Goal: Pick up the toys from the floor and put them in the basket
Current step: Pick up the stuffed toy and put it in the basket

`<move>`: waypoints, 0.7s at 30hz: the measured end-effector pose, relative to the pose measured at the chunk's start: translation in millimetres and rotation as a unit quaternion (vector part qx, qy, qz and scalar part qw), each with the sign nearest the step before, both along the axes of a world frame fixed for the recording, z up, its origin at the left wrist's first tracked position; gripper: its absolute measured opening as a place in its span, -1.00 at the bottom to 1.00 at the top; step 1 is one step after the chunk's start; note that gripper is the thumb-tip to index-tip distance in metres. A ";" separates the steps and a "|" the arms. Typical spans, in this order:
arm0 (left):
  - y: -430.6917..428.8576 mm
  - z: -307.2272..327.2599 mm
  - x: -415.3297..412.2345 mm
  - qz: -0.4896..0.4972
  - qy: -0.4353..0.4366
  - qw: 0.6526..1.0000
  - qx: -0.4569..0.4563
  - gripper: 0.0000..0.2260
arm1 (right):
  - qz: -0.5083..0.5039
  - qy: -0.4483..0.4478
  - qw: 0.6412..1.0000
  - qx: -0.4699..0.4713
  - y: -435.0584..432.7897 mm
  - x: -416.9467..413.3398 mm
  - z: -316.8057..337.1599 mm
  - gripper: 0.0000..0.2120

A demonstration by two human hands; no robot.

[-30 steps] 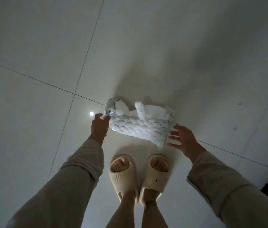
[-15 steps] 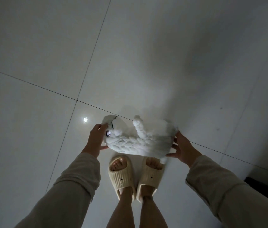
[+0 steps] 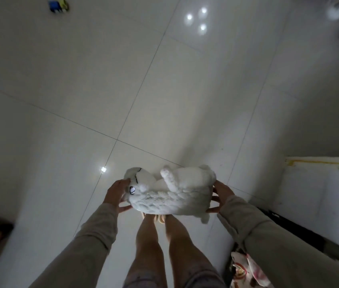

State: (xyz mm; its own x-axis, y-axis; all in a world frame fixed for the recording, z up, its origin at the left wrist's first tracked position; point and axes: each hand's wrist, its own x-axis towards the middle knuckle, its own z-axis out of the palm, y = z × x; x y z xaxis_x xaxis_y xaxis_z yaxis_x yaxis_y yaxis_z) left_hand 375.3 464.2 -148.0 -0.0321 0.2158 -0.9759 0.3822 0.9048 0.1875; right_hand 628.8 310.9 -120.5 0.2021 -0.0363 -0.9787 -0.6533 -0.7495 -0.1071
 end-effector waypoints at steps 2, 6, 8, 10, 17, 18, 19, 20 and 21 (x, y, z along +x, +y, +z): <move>-6.6 35.2 -4.5 0.010 -0.002 1.000 0.009 -0.68 | -0.008 0.000 1.000 0.008 -5.2 -3.4 33.4 -0.73; -18.0 87.8 -15.7 0.044 -0.005 0.998 0.034 -0.79 | -0.005 0.006 0.999 0.033 -16.3 -11.7 81.5 -0.70; -22.9 108.0 -19.2 0.058 -0.003 0.997 0.041 -0.80 | -0.004 0.015 0.999 0.043 -20.3 -15.1 97.4 -0.71; -27.7 124.4 -22.1 0.073 -0.003 0.996 0.052 -0.81 | 0.002 0.018 0.998 0.052 -21.1 -16.8 109.4 -0.72; -44.0 144.3 -22.6 0.165 -0.022 0.982 0.090 -0.81 | 0.054 0.011 0.994 0.093 1.0 -0.2 132.3 -0.84; -45.2 146.0 -21.4 0.178 -0.026 0.980 0.091 -0.80 | 0.059 0.009 0.994 0.096 6.6 3.9 132.8 -0.84; -45.9 147.5 -20.8 0.185 -0.030 0.978 0.090 -0.79 | 0.063 0.006 0.993 0.097 12.2 7.9 133.1 -0.85; -46.5 149.1 -20.5 0.191 -0.033 0.977 0.088 -0.79 | 0.071 0.004 0.993 0.097 18.3 11.0 134.1 -0.85; -46.3 150.1 -20.3 0.198 -0.038 0.976 0.088 -0.78 | 0.082 0.003 0.992 0.100 25.0 13.7 135.9 -0.85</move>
State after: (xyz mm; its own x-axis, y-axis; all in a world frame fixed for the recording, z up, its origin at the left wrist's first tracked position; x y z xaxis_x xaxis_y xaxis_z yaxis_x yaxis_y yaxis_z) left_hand 355.0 417.9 2.1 -0.0765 0.3656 -0.9276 -0.0117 0.9300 0.3675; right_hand 642.5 335.9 15.4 0.1825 0.1920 -0.9643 -0.5251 -0.8101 -0.2607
